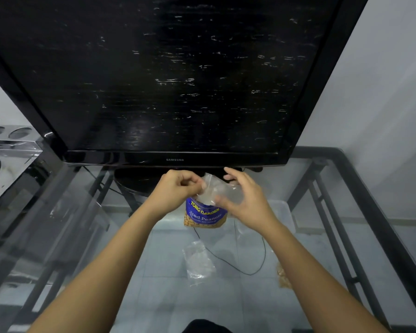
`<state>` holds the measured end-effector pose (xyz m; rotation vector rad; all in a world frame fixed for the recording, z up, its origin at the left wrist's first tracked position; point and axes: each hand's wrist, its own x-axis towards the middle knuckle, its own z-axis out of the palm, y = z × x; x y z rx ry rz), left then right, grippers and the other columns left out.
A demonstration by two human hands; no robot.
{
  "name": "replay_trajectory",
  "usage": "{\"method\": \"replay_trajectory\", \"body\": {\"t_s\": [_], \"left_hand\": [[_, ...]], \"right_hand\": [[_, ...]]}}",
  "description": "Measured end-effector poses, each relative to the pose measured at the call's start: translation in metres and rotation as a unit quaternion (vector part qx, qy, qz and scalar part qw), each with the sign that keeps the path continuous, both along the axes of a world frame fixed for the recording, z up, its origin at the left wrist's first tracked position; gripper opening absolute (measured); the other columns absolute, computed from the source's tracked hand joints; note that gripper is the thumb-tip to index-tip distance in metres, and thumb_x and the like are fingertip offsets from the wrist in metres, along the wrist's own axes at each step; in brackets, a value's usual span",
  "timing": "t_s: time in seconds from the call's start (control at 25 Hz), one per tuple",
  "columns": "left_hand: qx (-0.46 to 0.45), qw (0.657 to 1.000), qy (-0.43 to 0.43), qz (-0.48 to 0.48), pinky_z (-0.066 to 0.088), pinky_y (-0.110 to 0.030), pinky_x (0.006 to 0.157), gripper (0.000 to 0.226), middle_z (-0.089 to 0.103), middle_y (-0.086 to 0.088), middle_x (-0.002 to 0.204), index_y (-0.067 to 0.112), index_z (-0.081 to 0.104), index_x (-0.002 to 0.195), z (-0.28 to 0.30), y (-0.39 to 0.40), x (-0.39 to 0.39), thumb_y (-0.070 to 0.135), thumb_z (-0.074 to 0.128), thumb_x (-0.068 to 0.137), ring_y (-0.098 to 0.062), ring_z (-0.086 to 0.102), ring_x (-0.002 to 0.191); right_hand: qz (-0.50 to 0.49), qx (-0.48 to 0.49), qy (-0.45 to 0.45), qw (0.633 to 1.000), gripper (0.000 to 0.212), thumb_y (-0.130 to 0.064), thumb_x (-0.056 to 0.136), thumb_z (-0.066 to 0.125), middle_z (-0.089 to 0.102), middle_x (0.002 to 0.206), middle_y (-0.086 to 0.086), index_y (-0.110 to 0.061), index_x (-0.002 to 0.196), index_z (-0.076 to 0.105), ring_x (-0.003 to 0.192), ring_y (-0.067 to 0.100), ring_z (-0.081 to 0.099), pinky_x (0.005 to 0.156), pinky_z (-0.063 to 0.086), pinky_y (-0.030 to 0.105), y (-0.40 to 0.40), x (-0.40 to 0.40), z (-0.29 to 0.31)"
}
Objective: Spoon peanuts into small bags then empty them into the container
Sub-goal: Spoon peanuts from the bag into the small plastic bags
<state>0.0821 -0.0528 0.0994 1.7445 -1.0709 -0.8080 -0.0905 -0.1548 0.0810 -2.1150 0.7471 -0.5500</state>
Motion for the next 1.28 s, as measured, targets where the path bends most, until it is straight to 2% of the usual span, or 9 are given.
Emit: {"method": "replay_trajectory", "body": {"t_s": [0.12, 0.32, 0.4, 0.48, 0.6, 0.72, 0.96, 1.12, 1.28], "left_hand": [[0.004, 1.0, 0.007, 0.003, 0.055, -0.033, 0.074, 0.005, 0.071, -0.011, 0.077, 0.012, 0.071, 0.084, -0.001, 0.002, 0.009, 0.016, 0.068, 0.082, -0.012, 0.065, 0.069], [0.009, 1.0, -0.016, 0.011, 0.054, -0.033, 0.075, 0.006, 0.071, -0.014, 0.08, 0.012, 0.07, 0.085, -0.004, 0.007, 0.016, 0.016, 0.067, 0.083, -0.012, 0.064, 0.069], [0.008, 0.999, -0.026, 0.021, 0.054, -0.031, 0.074, 0.005, 0.071, -0.011, 0.079, 0.014, 0.071, 0.084, -0.006, 0.007, 0.015, 0.017, 0.067, 0.083, -0.01, 0.064, 0.068], [0.007, 0.999, -0.024, 0.042, 0.053, -0.028, 0.072, 0.004, 0.071, -0.01, 0.075, 0.014, 0.071, 0.081, -0.007, 0.007, 0.011, 0.015, 0.068, 0.082, -0.009, 0.063, 0.066], [0.02, 0.999, -0.005, 0.04, 0.054, -0.032, 0.074, 0.005, 0.071, -0.011, 0.073, 0.014, 0.071, 0.079, -0.012, -0.004, 0.011, 0.012, 0.067, 0.082, -0.012, 0.065, 0.066], [0.013, 1.0, 0.001, 0.019, 0.055, -0.029, 0.069, 0.006, 0.071, -0.001, 0.067, 0.014, 0.071, 0.079, -0.012, -0.007, 0.008, 0.01, 0.067, 0.081, -0.01, 0.065, 0.065], [-0.001, 1.0, 0.026, 0.013, 0.052, -0.025, 0.065, 0.005, 0.071, -0.002, 0.069, 0.015, 0.071, 0.078, -0.012, -0.013, -0.002, 0.016, 0.068, 0.082, -0.017, 0.066, 0.068], [-0.005, 0.999, 0.038, -0.014, 0.048, -0.018, 0.064, 0.013, 0.071, -0.001, 0.077, 0.015, 0.071, 0.087, -0.013, -0.011, -0.006, 0.026, 0.064, 0.086, -0.01, 0.065, 0.07], [0.004, 0.97, -0.168, 0.177, 0.042, -0.015, 0.069, 0.028, 0.062, -0.001, 0.105, 0.016, 0.063, 0.111, -0.022, -0.017, 0.014, 0.032, 0.059, 0.088, -0.008, 0.059, 0.082]], "right_hand": [[-0.066, 0.139, -0.124, 0.98, 0.029, -0.026, 0.086, 0.062, 0.062, 0.088, -0.013, -0.033, 0.112, 0.052, 0.089, 0.004, 0.06, 0.079, 0.044, 0.016, -0.012, -0.007, -0.011], [-0.109, 0.271, -0.182, 0.939, 0.023, -0.017, 0.09, 0.058, 0.067, 0.065, -0.005, -0.022, 0.112, 0.054, 0.07, 0.003, 0.064, 0.069, 0.05, 0.017, -0.017, -0.002, -0.018], [-0.149, 0.239, -0.148, 0.948, 0.027, -0.02, 0.092, 0.053, 0.067, 0.079, -0.006, -0.016, 0.119, 0.05, 0.082, 0.007, 0.064, 0.075, 0.048, 0.018, -0.014, 0.001, -0.021], [-0.175, 0.104, -0.105, 0.973, 0.033, -0.025, 0.093, 0.052, 0.058, 0.106, -0.007, -0.017, 0.125, 0.047, 0.105, 0.009, 0.056, 0.088, 0.043, 0.018, -0.008, -0.001, -0.017], [-0.035, -0.07, -0.03, 0.996, 0.064, -0.045, 0.079, 0.066, 0.04, 0.131, -0.012, -0.022, 0.133, 0.042, 0.122, -0.001, 0.036, 0.099, 0.026, 0.005, -0.006, 0.001, -0.007], [0.058, -0.146, 0.054, 0.986, 0.086, -0.059, 0.064, 0.072, 0.042, 0.137, -0.011, -0.026, 0.137, 0.038, 0.126, 0.005, 0.036, 0.107, 0.027, 0.023, 0.0, 0.013, -0.002], [0.024, -0.147, 0.01, 0.989, 0.066, -0.049, 0.069, 0.073, 0.057, 0.11, -0.008, -0.023, 0.124, 0.05, 0.102, 0.009, 0.05, 0.087, 0.046, 0.03, -0.004, 0.011, -0.011], [0.006, -0.113, -0.046, 0.992, 0.061, -0.051, 0.068, 0.071, 0.057, 0.103, -0.011, -0.021, 0.119, 0.056, 0.096, 0.004, 0.054, 0.081, 0.047, 0.02, -0.004, 0.007, -0.015], [-0.022, -0.059, -0.054, 0.997, 0.058, -0.042, 0.071, 0.076, 0.054, 0.106, -0.017, -0.02, 0.121, 0.057, 0.098, -0.01, 0.051, 0.077, 0.042, 0.004, -0.012, -0.001, -0.022]]}}
